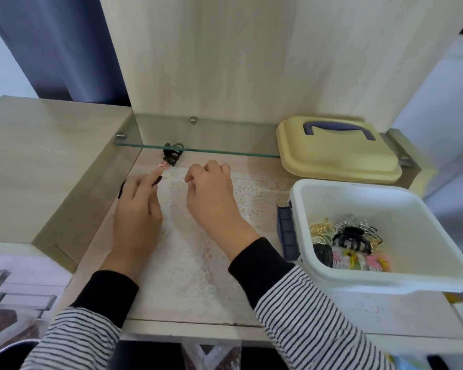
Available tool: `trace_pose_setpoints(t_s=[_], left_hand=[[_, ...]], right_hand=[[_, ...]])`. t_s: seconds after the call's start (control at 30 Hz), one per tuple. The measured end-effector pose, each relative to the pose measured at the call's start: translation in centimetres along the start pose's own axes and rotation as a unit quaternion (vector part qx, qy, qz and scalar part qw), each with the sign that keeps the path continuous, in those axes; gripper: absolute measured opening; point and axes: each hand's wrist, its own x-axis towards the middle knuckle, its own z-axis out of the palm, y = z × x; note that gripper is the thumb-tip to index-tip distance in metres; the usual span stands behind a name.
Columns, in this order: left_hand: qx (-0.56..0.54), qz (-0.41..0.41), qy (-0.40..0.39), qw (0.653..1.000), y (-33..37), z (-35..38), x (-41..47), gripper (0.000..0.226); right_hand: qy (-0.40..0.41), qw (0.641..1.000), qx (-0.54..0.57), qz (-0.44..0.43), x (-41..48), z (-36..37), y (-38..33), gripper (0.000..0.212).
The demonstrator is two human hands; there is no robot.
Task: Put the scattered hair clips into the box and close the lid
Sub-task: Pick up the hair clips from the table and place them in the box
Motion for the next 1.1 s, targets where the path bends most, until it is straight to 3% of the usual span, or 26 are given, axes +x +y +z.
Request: trace_pose_setpoints(t_s=[0.13, 0.23, 0.37, 0.47, 0.8, 1.1], left_hand=[[-0.043, 0.048, 0.039, 0.997, 2.6, -0.2, 1.0, 0.026], [-0.131, 0.048, 0.021, 0.990, 6.1, -0.6, 2.6, 0.018], [-0.280, -0.010, -0.057, 0.958, 13.8, -1.3, 4.0, 0.013], [-0.304, -0.040, -0.181, 0.935, 18.8, -1.2, 4.4, 0.020], [-0.199, -0.057, -0.497, 0.842, 25.0, 2.9, 5.1, 0.006], [-0.041, -0.004, -0.640, 0.767, 25.7, 7.0, 4.6, 0.012]], right_hand=[[-0.105, 0.994, 0.008, -0.026, -1.0, -6.1, -0.3, 0.016], [-0.168, 0.985, 0.001, -0.034, -0.9, -12.2, 0.4, 0.013], [-0.212, 0.977, -0.003, -0.017, -0.9, -19.6, 3.0, 0.013], [-0.241, 0.970, -0.032, 0.002, -0.9, -23.0, 6.1, 0.009], [-0.363, 0.927, -0.028, 0.088, -2.4, -26.5, 13.7, 0.008], [-0.412, 0.905, -0.048, 0.094, -3.0, -25.7, 16.4, 0.011]])
